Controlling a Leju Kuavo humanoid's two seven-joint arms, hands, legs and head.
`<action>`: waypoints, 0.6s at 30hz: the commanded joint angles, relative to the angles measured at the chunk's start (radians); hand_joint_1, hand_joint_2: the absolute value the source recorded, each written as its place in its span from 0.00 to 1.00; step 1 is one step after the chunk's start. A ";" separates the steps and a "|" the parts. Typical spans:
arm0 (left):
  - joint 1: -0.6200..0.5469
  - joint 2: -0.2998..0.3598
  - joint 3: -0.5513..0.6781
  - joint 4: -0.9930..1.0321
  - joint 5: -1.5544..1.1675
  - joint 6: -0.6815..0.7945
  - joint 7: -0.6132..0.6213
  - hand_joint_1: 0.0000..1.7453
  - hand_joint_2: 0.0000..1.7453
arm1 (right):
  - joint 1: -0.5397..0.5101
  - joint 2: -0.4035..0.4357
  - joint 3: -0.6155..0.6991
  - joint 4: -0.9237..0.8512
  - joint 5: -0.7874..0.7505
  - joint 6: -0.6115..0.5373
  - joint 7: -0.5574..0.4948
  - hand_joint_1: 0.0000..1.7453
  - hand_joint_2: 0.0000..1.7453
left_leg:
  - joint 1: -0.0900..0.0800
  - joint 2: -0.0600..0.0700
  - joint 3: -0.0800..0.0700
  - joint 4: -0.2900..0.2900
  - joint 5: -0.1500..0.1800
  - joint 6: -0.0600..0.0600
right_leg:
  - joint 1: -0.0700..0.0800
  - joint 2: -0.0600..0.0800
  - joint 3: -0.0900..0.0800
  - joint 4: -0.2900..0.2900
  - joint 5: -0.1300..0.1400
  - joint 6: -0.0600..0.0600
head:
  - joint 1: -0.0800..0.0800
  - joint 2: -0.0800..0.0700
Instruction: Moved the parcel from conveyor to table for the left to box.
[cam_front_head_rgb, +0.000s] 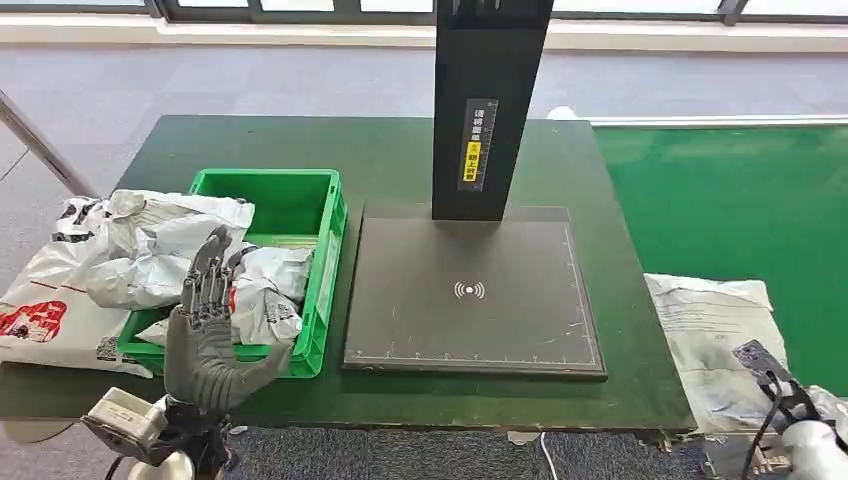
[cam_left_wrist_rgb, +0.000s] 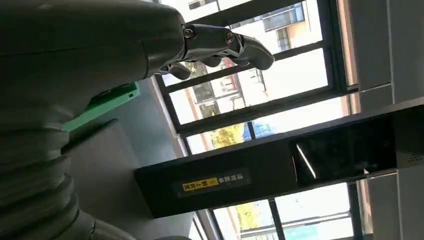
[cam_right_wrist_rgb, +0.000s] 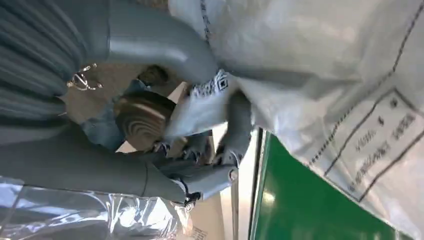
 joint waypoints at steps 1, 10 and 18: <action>-0.019 0.025 -0.022 0.042 0.003 -0.004 0.008 0.00 1.00 | 0.024 0.046 -0.056 0.053 0.000 0.009 0.001 1.00 1.00 | 0.000 -0.002 0.001 -0.005 0.002 -0.001 | 0.000 0.000 0.001 -0.004 0.001 -0.001 | 0.000 0.000; -0.008 0.015 -0.023 0.044 -0.005 -0.010 0.006 0.00 1.00 | 0.049 0.026 -0.108 0.031 -0.026 -0.112 -0.042 1.00 1.00 | 0.000 -0.006 0.002 -0.009 0.003 0.000 | 0.000 -0.002 0.003 -0.009 0.002 -0.002 | 0.000 0.000; 0.002 0.013 -0.017 0.025 -0.012 -0.010 0.011 0.00 1.00 | 0.006 -0.010 -0.137 0.006 -0.044 -0.189 -0.091 1.00 1.00 | -0.002 0.000 -0.001 -0.001 -0.001 0.002 | -0.003 0.001 0.000 -0.002 0.000 0.001 | 0.000 0.000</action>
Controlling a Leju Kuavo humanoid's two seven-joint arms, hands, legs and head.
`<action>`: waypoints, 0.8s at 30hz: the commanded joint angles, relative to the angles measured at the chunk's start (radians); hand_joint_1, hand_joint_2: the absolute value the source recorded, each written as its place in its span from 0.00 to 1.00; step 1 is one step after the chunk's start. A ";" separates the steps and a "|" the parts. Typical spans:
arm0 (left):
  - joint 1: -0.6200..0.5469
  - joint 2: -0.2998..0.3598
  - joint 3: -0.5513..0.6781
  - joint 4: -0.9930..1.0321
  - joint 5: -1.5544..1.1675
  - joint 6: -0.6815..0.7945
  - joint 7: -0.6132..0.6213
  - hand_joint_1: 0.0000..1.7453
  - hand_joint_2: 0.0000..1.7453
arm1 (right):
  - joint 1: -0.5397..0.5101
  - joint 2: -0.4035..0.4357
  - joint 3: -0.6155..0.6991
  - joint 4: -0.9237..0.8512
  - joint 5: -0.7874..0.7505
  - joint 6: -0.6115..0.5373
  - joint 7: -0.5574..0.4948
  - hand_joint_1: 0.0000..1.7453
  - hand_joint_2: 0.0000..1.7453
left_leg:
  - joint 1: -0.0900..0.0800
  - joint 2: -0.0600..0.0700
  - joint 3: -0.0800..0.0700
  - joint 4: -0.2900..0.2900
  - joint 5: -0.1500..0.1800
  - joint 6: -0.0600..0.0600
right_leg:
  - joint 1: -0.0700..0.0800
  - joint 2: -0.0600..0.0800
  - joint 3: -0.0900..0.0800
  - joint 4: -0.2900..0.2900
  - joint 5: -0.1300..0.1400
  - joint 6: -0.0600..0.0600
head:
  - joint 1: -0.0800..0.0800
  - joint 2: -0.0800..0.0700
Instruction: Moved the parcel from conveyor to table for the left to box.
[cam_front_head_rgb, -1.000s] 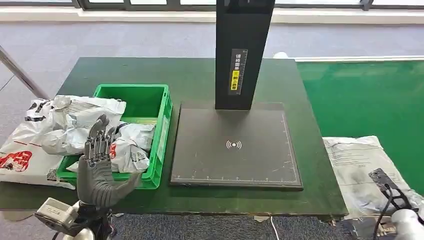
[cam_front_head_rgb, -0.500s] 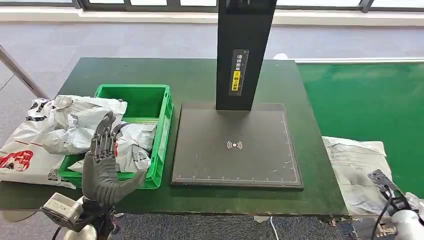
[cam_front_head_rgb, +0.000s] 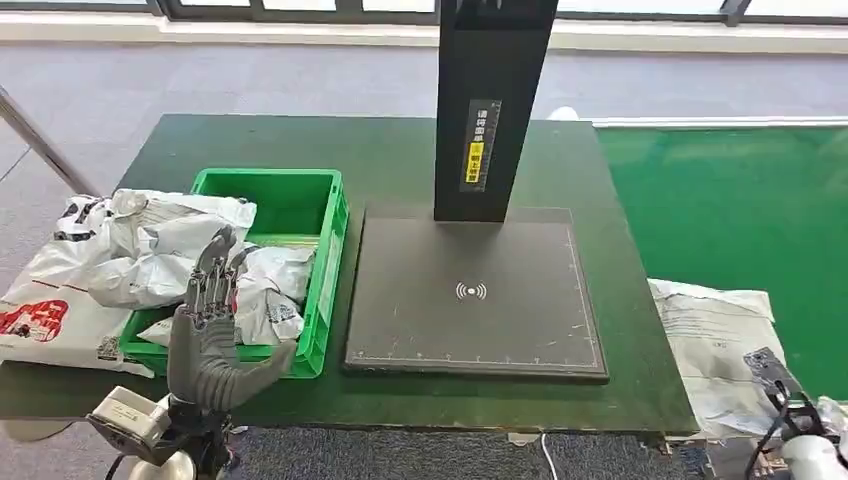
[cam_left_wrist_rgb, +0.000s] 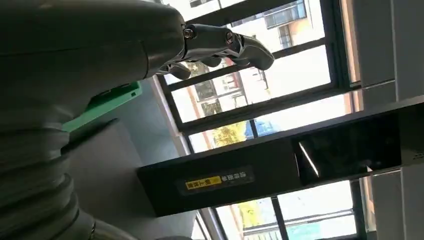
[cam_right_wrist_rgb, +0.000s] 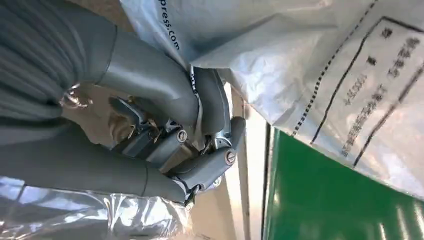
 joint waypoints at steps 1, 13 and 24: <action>0.002 0.011 -0.015 0.022 -0.009 -0.005 0.008 0.00 1.00 | -0.021 -0.010 -0.101 0.006 -0.031 -0.129 -0.064 1.00 1.00 | -0.004 0.000 -0.003 -0.002 0.001 0.000 | -0.004 0.003 -0.005 -0.001 0.001 0.000 | 0.000 0.000; 0.042 0.003 -0.014 0.007 -0.011 0.013 -0.009 0.00 1.00 | 0.098 0.074 -0.132 -0.519 -0.208 -0.381 -0.291 1.00 1.00 | -0.003 0.001 -0.004 -0.002 0.001 0.000 | -0.004 0.003 -0.006 -0.001 0.001 0.000 | 0.000 0.000; 0.059 -0.050 -0.001 0.009 -0.031 0.013 -0.032 0.00 1.00 | 0.328 0.262 0.054 -1.437 -0.336 -0.445 -0.342 1.00 1.00 | -0.004 0.000 -0.007 -0.002 0.000 0.000 | -0.004 0.002 -0.009 0.002 -0.002 0.000 | 0.000 0.000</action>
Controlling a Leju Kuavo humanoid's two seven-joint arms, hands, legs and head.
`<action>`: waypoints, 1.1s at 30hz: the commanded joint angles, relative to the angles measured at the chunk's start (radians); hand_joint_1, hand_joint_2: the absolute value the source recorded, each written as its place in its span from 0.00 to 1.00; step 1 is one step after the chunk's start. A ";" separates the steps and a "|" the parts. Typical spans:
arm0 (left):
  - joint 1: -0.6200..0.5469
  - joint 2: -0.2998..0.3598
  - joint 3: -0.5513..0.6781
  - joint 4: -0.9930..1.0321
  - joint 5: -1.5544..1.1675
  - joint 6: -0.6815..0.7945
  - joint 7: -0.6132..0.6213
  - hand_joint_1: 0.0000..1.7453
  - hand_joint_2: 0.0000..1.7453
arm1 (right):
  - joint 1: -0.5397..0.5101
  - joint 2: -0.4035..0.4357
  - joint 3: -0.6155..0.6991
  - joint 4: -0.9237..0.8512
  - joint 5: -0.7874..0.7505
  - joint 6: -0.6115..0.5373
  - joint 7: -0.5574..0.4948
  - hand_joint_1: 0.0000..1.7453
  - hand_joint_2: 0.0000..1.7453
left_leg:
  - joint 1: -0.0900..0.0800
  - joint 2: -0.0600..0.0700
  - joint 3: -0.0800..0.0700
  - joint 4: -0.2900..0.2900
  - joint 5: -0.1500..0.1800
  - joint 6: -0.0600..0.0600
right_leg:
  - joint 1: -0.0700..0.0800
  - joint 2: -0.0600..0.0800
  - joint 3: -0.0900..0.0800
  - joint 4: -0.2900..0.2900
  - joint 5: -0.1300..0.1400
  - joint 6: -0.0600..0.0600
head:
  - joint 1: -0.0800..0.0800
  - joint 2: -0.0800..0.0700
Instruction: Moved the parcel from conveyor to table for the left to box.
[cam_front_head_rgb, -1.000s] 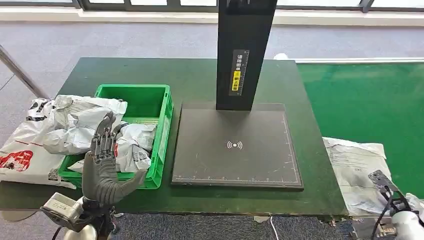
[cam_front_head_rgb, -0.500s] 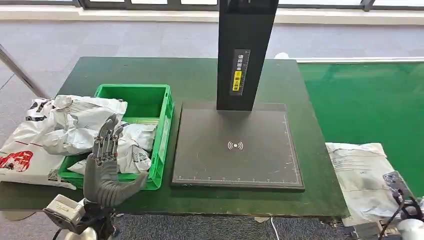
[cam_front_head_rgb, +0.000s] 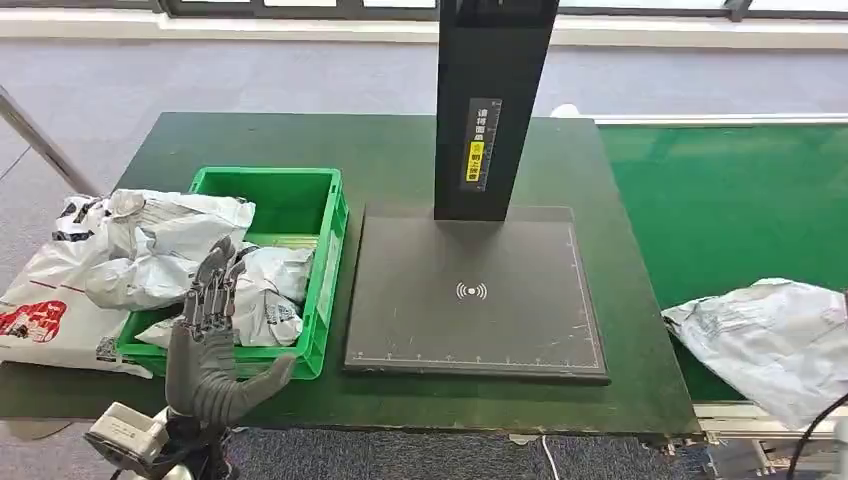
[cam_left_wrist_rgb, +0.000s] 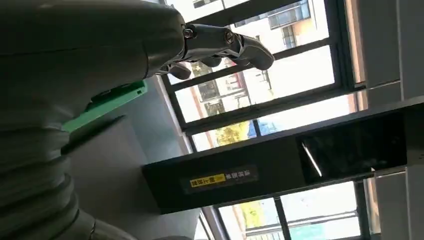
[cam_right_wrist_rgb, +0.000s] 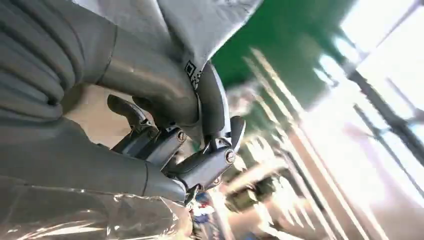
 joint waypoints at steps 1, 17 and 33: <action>0.014 -0.035 0.004 0.026 -0.017 -0.001 -0.015 0.00 1.00 | 0.119 0.196 0.129 -0.693 -0.027 -0.066 -0.026 1.00 1.00 | -0.001 0.006 0.002 -0.002 -0.001 -0.002 | -0.001 0.007 -0.001 0.001 -0.001 -0.002 | 0.000 0.000; 0.001 -0.062 0.001 0.044 -0.022 -0.018 -0.034 0.00 1.00 | 0.030 0.162 0.652 -0.668 0.048 -0.093 -0.010 1.00 1.00 | 0.000 0.005 0.003 -0.002 0.000 -0.002 | 0.000 0.006 0.000 0.001 0.000 -0.002 | 0.000 0.000; -0.106 -0.078 -0.022 0.103 0.008 -0.043 -0.033 0.00 1.00 | -0.384 0.246 0.986 -0.456 0.004 0.103 0.056 1.00 1.00 | 0.000 0.012 0.001 -0.002 0.003 -0.004 | 0.000 0.012 -0.007 0.002 0.004 -0.005 | 0.000 0.000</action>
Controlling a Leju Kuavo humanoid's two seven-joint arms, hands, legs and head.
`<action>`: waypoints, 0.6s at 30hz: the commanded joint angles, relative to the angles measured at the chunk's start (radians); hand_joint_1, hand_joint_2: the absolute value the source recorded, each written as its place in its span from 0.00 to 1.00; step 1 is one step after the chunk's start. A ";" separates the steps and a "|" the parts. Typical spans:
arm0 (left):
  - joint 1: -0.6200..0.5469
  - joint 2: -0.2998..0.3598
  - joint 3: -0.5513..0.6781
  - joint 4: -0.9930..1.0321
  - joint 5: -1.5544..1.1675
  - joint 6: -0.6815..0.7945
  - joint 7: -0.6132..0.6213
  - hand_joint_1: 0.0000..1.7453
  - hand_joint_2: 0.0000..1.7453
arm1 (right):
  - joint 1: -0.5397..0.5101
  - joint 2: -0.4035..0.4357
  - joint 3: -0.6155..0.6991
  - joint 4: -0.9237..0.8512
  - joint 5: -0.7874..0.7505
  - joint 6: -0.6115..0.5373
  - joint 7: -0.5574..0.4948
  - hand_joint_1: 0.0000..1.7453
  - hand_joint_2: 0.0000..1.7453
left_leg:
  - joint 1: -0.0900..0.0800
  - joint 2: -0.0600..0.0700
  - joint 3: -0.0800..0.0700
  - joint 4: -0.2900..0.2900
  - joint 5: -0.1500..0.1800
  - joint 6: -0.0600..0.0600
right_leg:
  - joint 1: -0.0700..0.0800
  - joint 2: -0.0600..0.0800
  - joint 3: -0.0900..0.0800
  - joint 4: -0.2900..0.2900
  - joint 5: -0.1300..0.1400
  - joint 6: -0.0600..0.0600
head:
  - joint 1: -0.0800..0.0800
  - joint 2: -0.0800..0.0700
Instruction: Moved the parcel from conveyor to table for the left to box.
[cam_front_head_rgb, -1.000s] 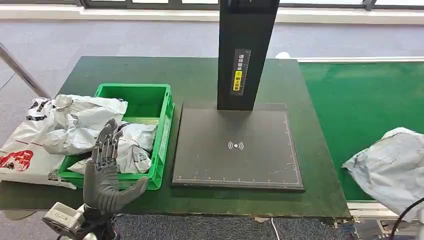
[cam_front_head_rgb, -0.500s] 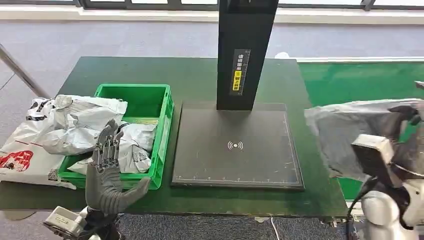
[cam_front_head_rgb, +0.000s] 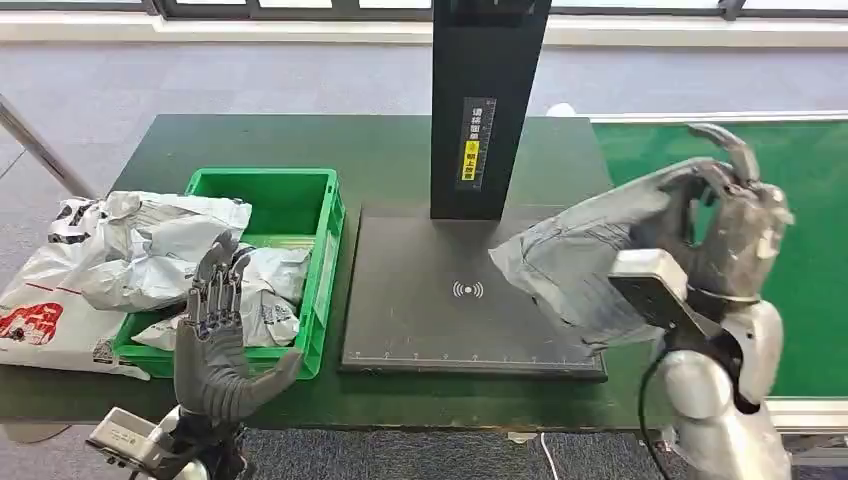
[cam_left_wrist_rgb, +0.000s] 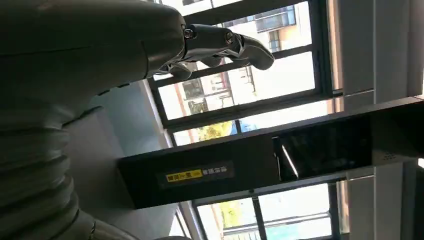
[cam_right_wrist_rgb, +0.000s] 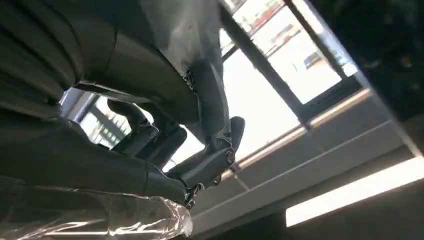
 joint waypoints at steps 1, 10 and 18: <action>-0.079 0.000 -0.017 0.090 0.014 -0.012 0.011 0.00 1.00 | -0.317 0.045 0.252 0.185 -0.076 0.082 0.051 1.00 1.00 | 0.000 0.001 -0.001 0.000 0.002 0.000 | -0.001 0.003 -0.003 0.002 0.001 -0.001 | 0.000 0.000; -0.149 0.014 -0.038 0.161 0.057 -0.046 -0.005 0.00 1.00 | -0.480 0.022 0.330 0.454 -0.182 0.202 0.051 1.00 1.00 | -0.001 -0.003 0.001 -0.002 0.004 0.000 | -0.001 -0.001 0.000 0.001 0.001 -0.001 | 0.000 0.000; -0.156 0.015 -0.044 0.176 0.062 -0.044 -0.009 0.00 1.00 | -0.511 0.027 0.344 0.500 -0.207 0.228 0.037 1.00 1.00 | 0.000 -0.005 0.000 0.000 0.003 0.000 | 0.000 -0.002 0.000 0.002 0.002 -0.001 | 0.000 0.000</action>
